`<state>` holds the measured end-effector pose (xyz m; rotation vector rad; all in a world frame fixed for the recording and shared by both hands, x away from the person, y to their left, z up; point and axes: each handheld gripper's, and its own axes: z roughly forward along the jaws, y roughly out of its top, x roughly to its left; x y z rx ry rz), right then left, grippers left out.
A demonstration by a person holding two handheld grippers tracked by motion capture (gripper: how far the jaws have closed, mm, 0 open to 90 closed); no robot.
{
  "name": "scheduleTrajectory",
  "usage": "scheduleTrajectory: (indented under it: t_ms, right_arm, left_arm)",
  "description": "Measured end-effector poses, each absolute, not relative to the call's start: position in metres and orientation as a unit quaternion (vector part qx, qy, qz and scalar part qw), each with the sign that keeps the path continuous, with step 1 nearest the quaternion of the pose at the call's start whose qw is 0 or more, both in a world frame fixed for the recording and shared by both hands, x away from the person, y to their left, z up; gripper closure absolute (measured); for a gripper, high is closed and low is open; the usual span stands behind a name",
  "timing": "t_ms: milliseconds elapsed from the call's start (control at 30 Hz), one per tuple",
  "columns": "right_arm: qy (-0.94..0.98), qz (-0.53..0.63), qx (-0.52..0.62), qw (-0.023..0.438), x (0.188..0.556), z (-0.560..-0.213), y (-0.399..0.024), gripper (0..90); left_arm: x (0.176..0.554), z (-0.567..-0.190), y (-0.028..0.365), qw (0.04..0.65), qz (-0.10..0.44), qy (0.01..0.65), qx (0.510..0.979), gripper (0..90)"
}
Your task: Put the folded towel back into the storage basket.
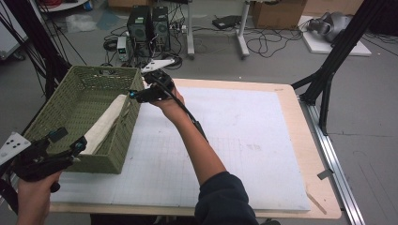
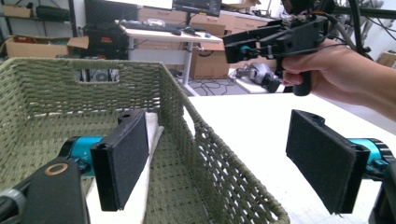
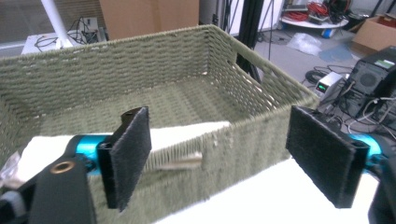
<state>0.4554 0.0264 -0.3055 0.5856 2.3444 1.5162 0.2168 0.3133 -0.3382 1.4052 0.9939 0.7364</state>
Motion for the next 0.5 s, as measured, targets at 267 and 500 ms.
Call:
scheduleTrajectory:
  t_ms: [267, 500]
  right_arm:
    - [0.814, 0.520, 0.207, 0.156, 0.441, -0.307, -0.011, 18.9]
    - [0.813, 0.515, 0.207, 0.175, 0.426, -0.308, -0.045, 18.7]
  left_arm:
    - [0.221, -0.338, 0.301, 0.595, 0.319, 0.408, 0.615, 21.0]
    - [0.228, -0.338, 0.287, 0.607, 0.289, 0.396, 0.626, 20.7]
